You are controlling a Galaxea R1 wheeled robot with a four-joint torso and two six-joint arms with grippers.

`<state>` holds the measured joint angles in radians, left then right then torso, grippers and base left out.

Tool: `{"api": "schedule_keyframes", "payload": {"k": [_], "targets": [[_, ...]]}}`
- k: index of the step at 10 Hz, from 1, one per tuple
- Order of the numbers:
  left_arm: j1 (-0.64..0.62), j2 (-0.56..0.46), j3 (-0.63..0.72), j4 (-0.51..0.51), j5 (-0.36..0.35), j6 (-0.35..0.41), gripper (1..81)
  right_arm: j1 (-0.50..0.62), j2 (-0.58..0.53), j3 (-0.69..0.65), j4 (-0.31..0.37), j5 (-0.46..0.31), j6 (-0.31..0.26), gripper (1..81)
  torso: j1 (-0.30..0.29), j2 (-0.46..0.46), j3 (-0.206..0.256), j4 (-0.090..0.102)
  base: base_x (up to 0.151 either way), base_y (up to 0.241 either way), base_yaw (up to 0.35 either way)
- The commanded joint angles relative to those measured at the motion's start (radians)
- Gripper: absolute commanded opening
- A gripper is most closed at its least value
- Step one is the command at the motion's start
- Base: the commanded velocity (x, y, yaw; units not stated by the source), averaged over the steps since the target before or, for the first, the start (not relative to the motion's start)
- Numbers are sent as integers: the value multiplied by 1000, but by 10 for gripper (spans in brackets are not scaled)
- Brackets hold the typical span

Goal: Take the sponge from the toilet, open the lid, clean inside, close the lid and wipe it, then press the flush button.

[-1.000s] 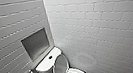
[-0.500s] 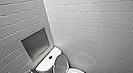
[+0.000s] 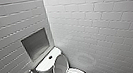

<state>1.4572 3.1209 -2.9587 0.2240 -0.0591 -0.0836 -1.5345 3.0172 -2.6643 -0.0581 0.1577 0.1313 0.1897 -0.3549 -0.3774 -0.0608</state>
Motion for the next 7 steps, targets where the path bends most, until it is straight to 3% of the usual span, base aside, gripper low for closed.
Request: {"api": "schedule_keyframes", "payload": {"k": [1,4,7], "targets": [[-24,-1,-5,6,59,-1,811,18,1,1,-16,-55,-4,10,0,0,0,0,0,0,0],[-24,-4,-5,5,58,-1,811,16,1,1,-14,-52,-4,10,0,0,0,0,0,0,0],[-24,-5,-3,5,56,-1,811,15,-1,1,-14,-52,-4,10,-3,0,1,0,81,0,0]]}}
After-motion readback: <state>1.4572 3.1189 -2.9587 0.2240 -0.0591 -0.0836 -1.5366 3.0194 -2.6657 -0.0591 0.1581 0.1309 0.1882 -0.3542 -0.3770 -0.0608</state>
